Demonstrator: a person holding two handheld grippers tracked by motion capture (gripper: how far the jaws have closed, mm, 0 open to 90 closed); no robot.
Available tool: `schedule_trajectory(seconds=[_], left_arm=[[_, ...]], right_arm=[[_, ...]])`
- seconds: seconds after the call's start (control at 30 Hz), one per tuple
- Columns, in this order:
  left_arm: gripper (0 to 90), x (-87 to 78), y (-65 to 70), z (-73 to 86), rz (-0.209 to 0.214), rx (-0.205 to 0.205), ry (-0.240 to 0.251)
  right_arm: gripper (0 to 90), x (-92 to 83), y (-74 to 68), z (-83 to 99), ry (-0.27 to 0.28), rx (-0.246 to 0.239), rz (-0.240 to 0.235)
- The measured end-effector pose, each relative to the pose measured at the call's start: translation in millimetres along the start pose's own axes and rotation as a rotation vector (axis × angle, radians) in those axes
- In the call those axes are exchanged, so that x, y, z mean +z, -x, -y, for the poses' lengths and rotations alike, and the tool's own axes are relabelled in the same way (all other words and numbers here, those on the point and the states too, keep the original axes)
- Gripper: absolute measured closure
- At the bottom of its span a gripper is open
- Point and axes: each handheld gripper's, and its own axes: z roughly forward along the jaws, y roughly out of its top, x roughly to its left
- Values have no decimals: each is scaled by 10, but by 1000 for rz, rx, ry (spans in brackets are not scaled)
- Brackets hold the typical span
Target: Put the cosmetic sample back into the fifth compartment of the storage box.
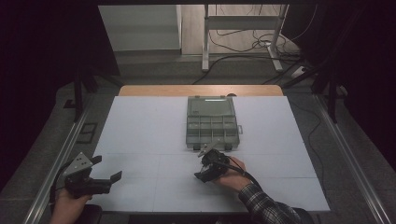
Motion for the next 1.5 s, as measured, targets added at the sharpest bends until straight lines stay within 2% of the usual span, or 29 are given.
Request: schedule_trajectory(seconds=[0.03, 0.1, 0.43, 1.0, 1.5], left_arm=[[17, -1, 0, 0, 0, 0, 0], [18, -2, -2, 1, 1, -1, 1], [17, -2, 0, 1, 2, 1, 1], [18, 0, -2, 0, 4, 1, -1], [18, 5, -2, -1, 5, 1, -3]], right_arm=[[391, 10, -22, -5, -5, -27, 26], [395, 12, -28, -9, -8, -37, 30], [398, -9, -36, -21, -4, -32, 36], [398, -136, 36, -41, 58, 9, 11], [398, -259, 116, -74, 116, 49, 8]])
